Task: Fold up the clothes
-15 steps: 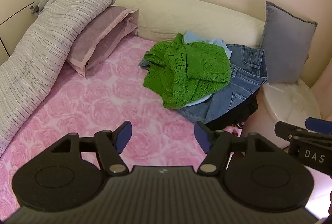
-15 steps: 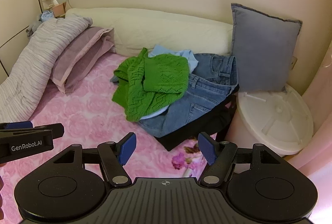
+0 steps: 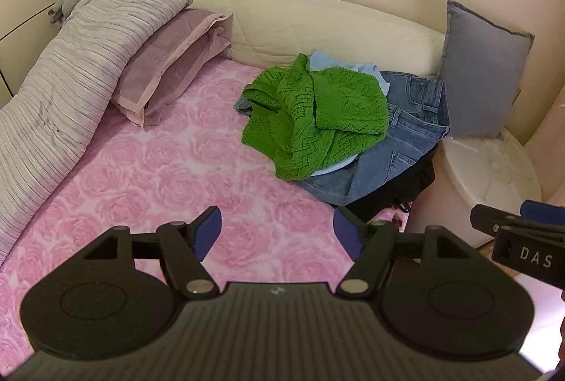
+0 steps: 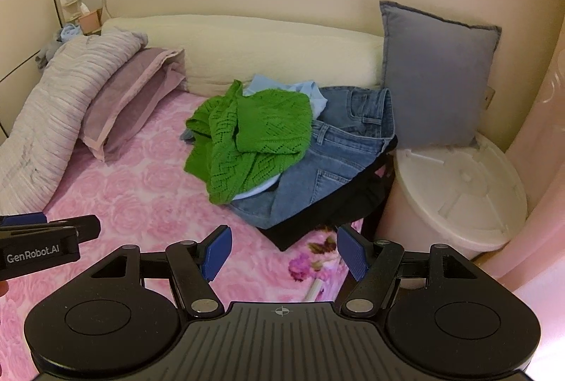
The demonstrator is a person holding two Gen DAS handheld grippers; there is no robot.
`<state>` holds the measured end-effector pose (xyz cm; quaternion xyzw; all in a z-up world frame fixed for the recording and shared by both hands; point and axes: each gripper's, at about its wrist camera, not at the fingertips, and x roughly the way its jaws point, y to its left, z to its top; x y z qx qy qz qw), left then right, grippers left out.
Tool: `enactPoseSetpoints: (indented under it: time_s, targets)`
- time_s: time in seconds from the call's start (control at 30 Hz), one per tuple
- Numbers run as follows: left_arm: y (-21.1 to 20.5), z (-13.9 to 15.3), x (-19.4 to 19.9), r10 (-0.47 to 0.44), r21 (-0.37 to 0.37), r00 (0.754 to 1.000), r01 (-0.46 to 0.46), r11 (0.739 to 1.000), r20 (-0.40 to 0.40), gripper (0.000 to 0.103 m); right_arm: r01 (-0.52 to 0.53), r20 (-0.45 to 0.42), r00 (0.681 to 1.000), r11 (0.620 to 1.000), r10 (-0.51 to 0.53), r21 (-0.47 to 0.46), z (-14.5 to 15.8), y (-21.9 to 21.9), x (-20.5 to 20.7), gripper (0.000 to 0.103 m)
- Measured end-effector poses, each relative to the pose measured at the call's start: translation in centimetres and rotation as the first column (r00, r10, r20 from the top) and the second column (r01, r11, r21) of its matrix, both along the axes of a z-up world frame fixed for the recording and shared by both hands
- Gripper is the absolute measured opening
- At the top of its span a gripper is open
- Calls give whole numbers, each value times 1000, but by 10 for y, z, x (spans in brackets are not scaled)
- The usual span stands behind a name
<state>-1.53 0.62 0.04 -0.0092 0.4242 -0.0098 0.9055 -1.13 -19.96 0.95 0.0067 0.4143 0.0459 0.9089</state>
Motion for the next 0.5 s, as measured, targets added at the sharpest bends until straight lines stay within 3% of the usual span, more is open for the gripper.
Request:
enactPoseSetpoints:
  time_s: [0.5]
  targets:
    - [11, -5, 3, 9, -14, 1000, -9, 1000, -9, 67, -3, -13, 1000, 1000, 2, -17, -7, 4, 1, 70]
